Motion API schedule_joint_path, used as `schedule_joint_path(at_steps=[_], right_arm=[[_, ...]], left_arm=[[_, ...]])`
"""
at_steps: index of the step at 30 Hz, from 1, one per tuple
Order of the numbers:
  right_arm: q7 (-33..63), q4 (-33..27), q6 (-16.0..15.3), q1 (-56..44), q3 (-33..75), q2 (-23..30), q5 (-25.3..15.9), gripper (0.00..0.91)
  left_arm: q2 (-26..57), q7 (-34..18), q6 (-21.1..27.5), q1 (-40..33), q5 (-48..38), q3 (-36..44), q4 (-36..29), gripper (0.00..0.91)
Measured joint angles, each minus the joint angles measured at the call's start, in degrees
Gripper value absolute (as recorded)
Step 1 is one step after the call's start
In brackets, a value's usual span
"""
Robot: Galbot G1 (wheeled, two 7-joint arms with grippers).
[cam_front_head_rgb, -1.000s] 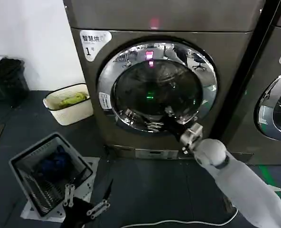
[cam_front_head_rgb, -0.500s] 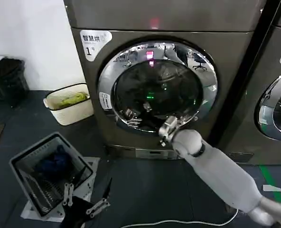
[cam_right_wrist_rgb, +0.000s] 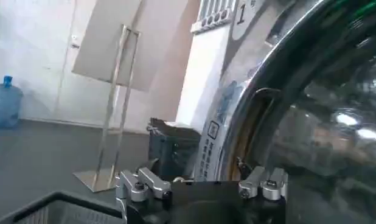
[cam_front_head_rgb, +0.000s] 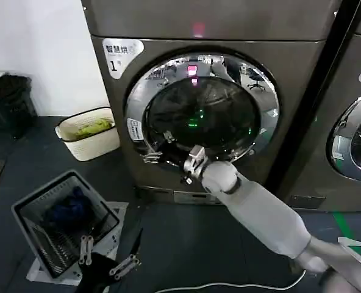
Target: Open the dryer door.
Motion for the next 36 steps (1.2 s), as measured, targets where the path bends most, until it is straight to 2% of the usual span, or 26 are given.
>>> schedule_joint_path(at_steps=[10,17,20,28,33,36], right_arm=[[-1.70,-3.60,0.23,1.71,-0.80,3.14,0.09,0.907],[-6.47,-2.55,0.63,2.21,-1.78,1.83,3.46,0.907],[-7.10,-0.45,0.13,1.68,-2.32,0.34,5.76,0.907],[-11.55,8.36,-1.63,-0.05,-2.30,-6.55,10.94,0.907],[-18.30,12.94,-3.54,-1.53,-1.15,-11.42,15.52,0.907],[-21.12,14.88,-3.93,-2.37,-0.51,-13.82,16.77,0.907]], left_arm=[[-0.11,-0.06,-0.34,0.11,-0.16,-0.04,0.14,0.907],[-0.18,-0.06,-0.27,-0.35,-0.56,-0.27,0.46,0.907],[-0.18,0.11,0.47,-1.16,-2.30,-1.61,0.90,0.907],[3.62,5.17,7.97,-6.82,-12.96,-9.32,3.80,0.907],[8.25,8.14,9.02,-12.83,-19.85,-13.86,6.83,0.907],[11.31,9.49,9.98,-16.69,-23.77,-15.51,9.11,0.907]])
